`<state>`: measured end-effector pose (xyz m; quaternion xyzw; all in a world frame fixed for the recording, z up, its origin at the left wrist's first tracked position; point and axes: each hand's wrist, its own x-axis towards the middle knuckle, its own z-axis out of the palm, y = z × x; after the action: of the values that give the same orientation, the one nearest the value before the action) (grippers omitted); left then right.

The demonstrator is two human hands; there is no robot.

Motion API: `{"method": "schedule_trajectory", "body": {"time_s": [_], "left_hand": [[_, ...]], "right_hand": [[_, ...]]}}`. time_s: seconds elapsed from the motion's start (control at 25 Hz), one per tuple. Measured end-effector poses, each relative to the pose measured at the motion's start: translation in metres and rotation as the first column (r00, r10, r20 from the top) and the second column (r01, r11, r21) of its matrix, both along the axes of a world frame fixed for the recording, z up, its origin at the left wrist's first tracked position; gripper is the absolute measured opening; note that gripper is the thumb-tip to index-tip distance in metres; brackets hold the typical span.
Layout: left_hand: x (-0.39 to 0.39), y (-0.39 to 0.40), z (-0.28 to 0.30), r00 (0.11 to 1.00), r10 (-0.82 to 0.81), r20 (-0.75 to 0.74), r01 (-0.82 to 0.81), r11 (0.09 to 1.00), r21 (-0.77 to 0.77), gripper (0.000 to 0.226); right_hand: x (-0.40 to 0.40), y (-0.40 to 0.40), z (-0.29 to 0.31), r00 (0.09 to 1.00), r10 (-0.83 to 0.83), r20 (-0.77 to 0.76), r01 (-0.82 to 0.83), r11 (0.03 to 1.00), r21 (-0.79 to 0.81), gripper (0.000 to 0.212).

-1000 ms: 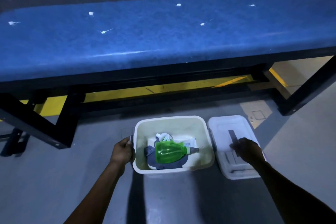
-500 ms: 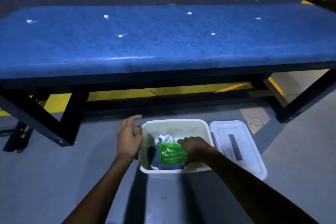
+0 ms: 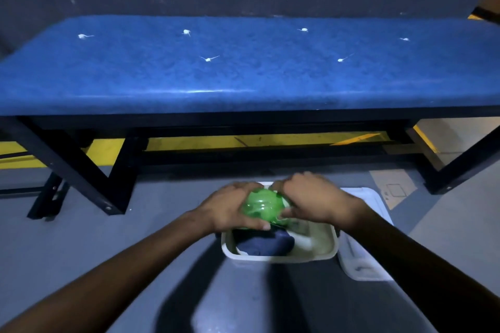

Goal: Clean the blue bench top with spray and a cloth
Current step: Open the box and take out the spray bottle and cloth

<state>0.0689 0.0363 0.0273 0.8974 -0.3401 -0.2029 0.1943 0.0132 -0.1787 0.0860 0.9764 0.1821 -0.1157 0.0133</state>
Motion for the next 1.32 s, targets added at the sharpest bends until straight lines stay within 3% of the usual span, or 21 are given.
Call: {"method": "schedule_trajectory", "body": {"time_s": [0.08,0.12,0.2,0.32,0.4,0.48,0.6,0.76,0.84,0.92,0.96,1.0,1.08,1.16,1.2,1.28,1.32], "left_hand": [[0.008,0.032,0.016,0.994,0.082,0.074,-0.075,0.993,-0.096,0.084],[0.008,0.054,0.021,0.983,0.150,0.101,-0.135,0.980,-0.149,0.081],[0.001,0.104,0.017,0.936,0.343,0.076,-0.309,0.906,-0.288,0.077],[-0.012,0.169,-0.031,0.807,0.568,-0.158,-0.578,0.707,-0.408,0.074],[-0.016,0.198,-0.075,0.702,0.651,-0.291,-0.712,0.622,-0.326,0.080],[-0.019,0.218,-0.124,0.619,0.712,-0.330,-0.785,0.573,-0.236,0.084],[-0.029,0.218,-0.155,0.532,0.766,-0.361,-0.846,0.496,-0.195,0.072],[-0.033,0.211,-0.153,0.508,0.740,-0.441,-0.860,0.466,-0.210,0.090],[-0.027,0.227,-0.147,0.516,0.738,-0.436,-0.848,0.513,-0.135,0.106],[-0.025,0.252,-0.129,0.514,0.768,-0.383,-0.845,0.530,-0.071,0.098],[-0.023,0.264,-0.114,0.490,0.812,-0.319,-0.868,0.490,-0.085,0.087],[-0.023,0.275,-0.096,0.454,0.856,-0.245,-0.891,0.429,-0.153,0.075],[-0.023,0.277,-0.048,0.420,0.902,-0.103,-0.837,0.341,-0.428,0.048],[-0.021,0.251,0.002,0.500,0.863,-0.074,-0.704,0.355,-0.615,0.026],[-0.022,0.231,0.022,0.579,0.806,-0.125,-0.673,0.386,-0.630,0.018],[-0.030,0.186,0.041,0.722,0.592,-0.360,-0.678,0.498,-0.541,0.016],[-0.033,0.165,0.042,0.731,0.490,-0.475,-0.681,0.569,-0.461,0.022]], "right_hand": [[-0.001,-0.005,0.025,0.996,-0.091,0.015,0.084,0.963,0.257,0.082],[-0.002,-0.010,0.030,0.988,-0.151,-0.030,0.149,0.899,0.412,0.090],[-0.002,-0.021,0.016,0.957,-0.246,-0.150,0.288,0.783,0.552,0.084],[-0.001,-0.028,-0.053,0.902,-0.320,-0.289,0.407,0.854,0.323,0.060],[-0.001,-0.026,-0.104,0.862,-0.339,-0.376,0.425,0.889,0.173,0.053],[-0.002,-0.019,-0.147,0.844,-0.349,-0.407,0.410,0.909,0.071,0.050],[-0.002,-0.013,-0.194,0.835,-0.423,-0.351,0.453,0.891,0.003,0.057],[0.004,-0.015,-0.223,0.840,-0.499,-0.211,0.504,0.863,-0.033,0.061],[0.007,-0.013,-0.228,0.875,-0.461,-0.146,0.448,0.887,-0.115,0.049],[0.009,-0.010,-0.231,0.909,-0.409,-0.083,0.392,0.904,-0.171,0.035],[0.010,-0.009,-0.230,0.918,-0.392,-0.063,0.374,0.907,-0.195,0.031],[0.010,-0.007,-0.227,0.925,-0.375,-0.066,0.354,0.911,-0.209,0.029],[0.007,-0.004,-0.216,0.930,-0.358,-0.081,0.338,0.922,-0.187,0.029],[0.002,-0.006,-0.194,0.921,-0.377,-0.099,0.370,0.925,-0.084,0.027],[-0.001,-0.007,-0.178,0.917,-0.380,-0.117,0.383,0.924,0.006,0.024],[-0.011,-0.010,-0.144,0.901,-0.389,-0.191,0.430,0.855,0.291,0.007],[-0.017,-0.007,-0.123,0.884,-0.376,-0.278,0.466,0.758,0.456,0.009]]}}
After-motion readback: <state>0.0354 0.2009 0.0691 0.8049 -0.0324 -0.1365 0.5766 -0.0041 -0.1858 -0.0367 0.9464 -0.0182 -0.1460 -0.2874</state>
